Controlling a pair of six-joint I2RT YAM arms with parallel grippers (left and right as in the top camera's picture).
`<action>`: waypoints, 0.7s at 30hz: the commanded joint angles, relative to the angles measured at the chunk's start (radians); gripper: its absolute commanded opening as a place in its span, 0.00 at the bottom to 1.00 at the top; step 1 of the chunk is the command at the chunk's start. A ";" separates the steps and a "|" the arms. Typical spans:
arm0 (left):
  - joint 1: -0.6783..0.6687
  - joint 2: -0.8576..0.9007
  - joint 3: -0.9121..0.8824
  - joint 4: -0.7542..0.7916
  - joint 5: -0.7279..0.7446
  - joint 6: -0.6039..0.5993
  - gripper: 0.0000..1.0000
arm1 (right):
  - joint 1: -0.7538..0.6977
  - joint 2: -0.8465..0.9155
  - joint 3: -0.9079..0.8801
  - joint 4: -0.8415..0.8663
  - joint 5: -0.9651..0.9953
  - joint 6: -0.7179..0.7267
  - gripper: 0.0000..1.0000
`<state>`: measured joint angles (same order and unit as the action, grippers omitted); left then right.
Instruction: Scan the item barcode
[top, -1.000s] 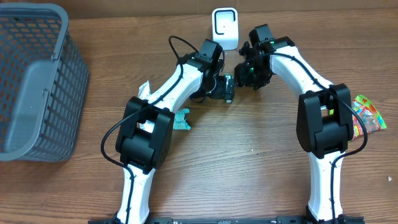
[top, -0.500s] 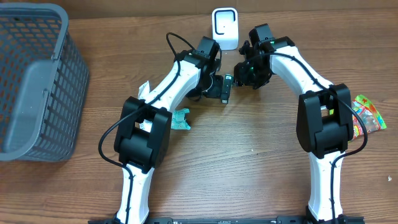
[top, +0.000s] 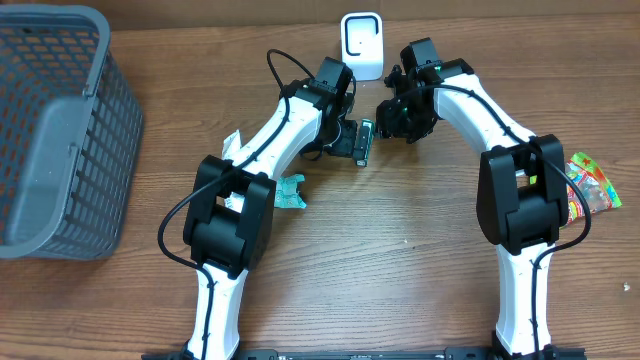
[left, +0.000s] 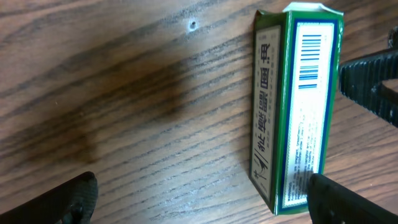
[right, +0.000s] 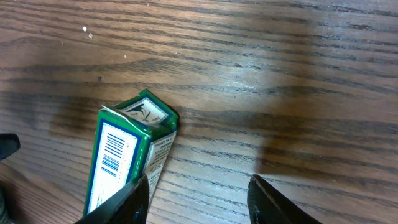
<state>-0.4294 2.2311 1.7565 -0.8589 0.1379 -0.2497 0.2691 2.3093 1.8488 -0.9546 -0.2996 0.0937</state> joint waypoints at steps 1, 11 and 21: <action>0.009 -0.032 -0.027 0.012 -0.050 0.029 1.00 | 0.005 0.008 -0.004 0.002 -0.009 0.003 0.52; 0.092 -0.031 -0.095 0.024 0.021 -0.018 1.00 | 0.005 0.008 -0.004 -0.012 -0.010 0.003 0.52; 0.169 -0.027 -0.156 0.056 0.145 -0.024 1.00 | 0.005 0.008 -0.004 -0.011 -0.030 0.007 0.52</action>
<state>-0.2764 2.1899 1.6356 -0.7986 0.2752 -0.2630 0.2691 2.3093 1.8488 -0.9688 -0.3042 0.0940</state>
